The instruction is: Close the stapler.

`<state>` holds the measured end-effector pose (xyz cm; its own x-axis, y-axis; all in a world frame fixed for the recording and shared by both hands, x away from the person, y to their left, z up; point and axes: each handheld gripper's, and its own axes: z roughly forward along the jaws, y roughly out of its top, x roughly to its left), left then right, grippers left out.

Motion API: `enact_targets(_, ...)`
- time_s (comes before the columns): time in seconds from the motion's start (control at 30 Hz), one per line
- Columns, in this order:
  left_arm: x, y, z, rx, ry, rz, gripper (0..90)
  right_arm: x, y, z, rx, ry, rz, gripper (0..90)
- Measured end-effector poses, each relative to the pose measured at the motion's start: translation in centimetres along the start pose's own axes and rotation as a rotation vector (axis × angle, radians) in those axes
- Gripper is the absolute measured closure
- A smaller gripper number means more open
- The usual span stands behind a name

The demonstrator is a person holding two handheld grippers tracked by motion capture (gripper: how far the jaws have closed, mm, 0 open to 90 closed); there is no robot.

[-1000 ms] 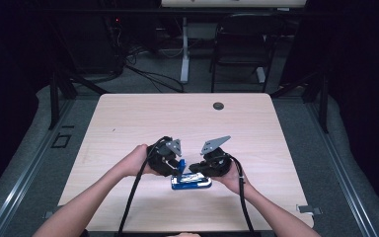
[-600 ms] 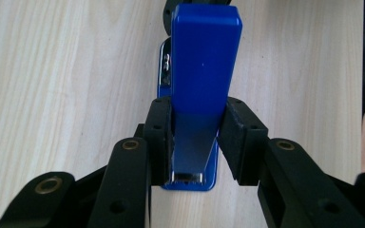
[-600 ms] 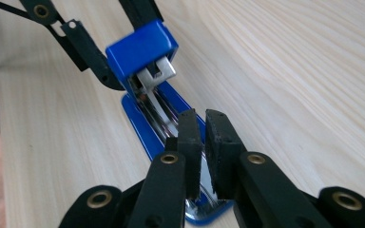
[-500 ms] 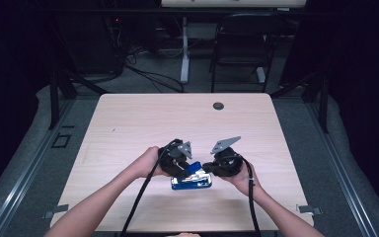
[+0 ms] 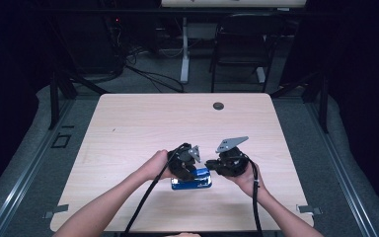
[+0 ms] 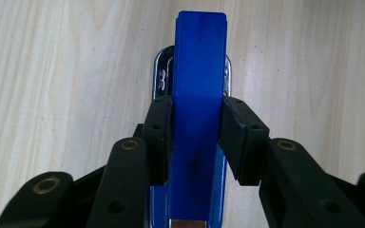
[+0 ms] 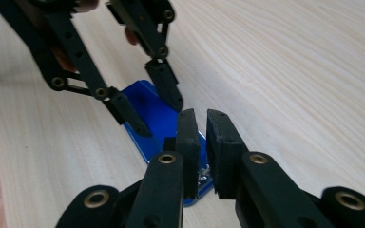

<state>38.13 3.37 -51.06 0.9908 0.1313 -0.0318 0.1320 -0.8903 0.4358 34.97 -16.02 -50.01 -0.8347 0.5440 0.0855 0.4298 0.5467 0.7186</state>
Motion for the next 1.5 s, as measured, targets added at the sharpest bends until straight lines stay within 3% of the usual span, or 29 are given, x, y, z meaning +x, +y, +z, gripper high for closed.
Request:
enact_targets(0.13,0.3,-0.7,-0.5,0.0,0.014,-0.02,55.0,0.2,0.0,0.7,0.042,0.016,-0.008,84.1)
enact_targets(0.27,0.3,-1.7,-1.5,-0.01,0.034,-0.055,43.2,0.2,-0.3,1.4,0.082,0.001,-0.018,84.2)
enact_targets(0.77,0.6,-9.3,-4.5,-0.069,0.147,-0.253,16.9,-0.2,-0.6,2.1,0.138,0.003,0.007,87.5)
enact_targets(0.97,1.0,-12.4,-5.8,-0.111,0.218,-0.354,13.9,-0.3,-0.7,2.1,0.136,0.014,0.009,89.6)
enact_targets(1.27,1.5,-14.6,-6.3,-0.119,0.246,-0.424,12.0,-0.2,-0.9,2.3,0.144,0.008,0.009,90.0)
enact_targets(1.4,1.6,-15.0,-6.4,-0.119,0.27,-0.439,10.5,-0.4,-0.8,1.9,0.106,0.02,0.033,81.1)
enact_targets(1.5,1.8,-15.4,-6.6,-0.13,0.282,-0.458,8.7,-0.9,-0.4,1.0,0.082,-0.019,0.033,66.9)
